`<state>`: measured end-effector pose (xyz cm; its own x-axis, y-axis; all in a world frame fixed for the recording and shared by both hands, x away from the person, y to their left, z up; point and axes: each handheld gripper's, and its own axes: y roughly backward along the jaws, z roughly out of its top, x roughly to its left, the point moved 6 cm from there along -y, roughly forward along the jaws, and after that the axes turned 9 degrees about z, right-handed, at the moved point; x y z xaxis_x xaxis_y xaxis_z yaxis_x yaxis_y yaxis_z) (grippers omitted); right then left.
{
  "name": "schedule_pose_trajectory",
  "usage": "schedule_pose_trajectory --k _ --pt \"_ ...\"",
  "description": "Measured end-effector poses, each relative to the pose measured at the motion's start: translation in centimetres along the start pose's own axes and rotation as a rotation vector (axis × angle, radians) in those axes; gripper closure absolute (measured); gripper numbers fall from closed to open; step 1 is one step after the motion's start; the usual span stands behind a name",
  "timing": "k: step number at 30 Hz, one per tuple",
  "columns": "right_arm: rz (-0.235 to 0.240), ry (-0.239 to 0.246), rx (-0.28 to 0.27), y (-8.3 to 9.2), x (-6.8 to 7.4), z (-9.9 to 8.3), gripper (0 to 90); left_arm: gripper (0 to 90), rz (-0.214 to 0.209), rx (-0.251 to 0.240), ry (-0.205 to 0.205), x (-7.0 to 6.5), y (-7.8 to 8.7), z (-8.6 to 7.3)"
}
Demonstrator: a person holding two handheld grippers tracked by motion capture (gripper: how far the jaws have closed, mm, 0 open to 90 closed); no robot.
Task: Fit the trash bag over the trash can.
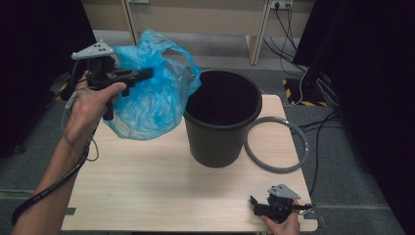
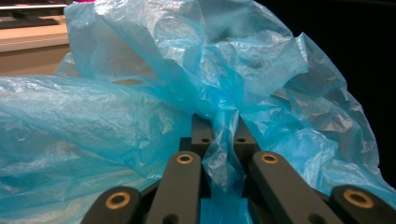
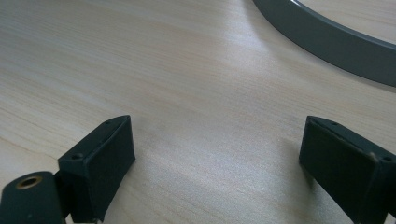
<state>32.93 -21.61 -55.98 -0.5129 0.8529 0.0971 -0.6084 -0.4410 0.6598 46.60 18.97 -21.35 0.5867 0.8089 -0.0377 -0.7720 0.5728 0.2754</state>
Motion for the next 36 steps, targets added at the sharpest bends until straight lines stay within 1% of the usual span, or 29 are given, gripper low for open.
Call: schedule_pose_trajectory --k 3,11,22,24,26,28,29,30,33,36 --pt "0.000 0.000 0.000 0.0 0.0 0.0 10.9 84.4 -0.033 0.007 0.003 -1.3 -1.3 0.2" --pt "0.000 0.000 0.000 0.0 0.0 0.0 10.8 84.4 -0.100 0.022 0.009 -4.6 -4.9 0.7" --pt "0.001 0.001 0.000 0.0 0.0 0.0 10.8 84.4 -0.191 0.076 -0.002 -9.8 -9.9 1.3" --pt "0.000 0.000 -0.001 0.0 0.0 0.0 10.8 84.4 -0.204 0.091 -0.012 -10.8 -10.6 1.3" --pt "0.000 0.000 -0.001 0.0 0.0 0.0 10.8 84.4 -0.243 0.099 0.010 -11.7 -11.2 1.4" --pt "0.000 0.000 -0.001 0.0 0.0 0.0 10.8 84.3 -0.242 0.117 -0.002 -12.3 -11.9 1.4" --pt "0.000 0.000 -0.001 0.0 0.0 0.0 10.8 84.2 -0.246 0.126 0.005 -12.6 -12.3 1.3" --pt "0.000 0.001 -0.001 0.0 0.0 0.0 10.8 83.9 -0.238 0.140 0.003 -12.6 -12.7 1.2" --pt "0.000 0.000 0.000 0.0 0.0 0.0 10.8 81.2 -0.182 0.166 -0.008 -12.2 -13.9 0.8" --pt "0.002 -0.003 0.000 0.0 0.0 0.0 10.8 76.0 -0.153 0.192 -0.017 -12.1 -14.9 0.3"
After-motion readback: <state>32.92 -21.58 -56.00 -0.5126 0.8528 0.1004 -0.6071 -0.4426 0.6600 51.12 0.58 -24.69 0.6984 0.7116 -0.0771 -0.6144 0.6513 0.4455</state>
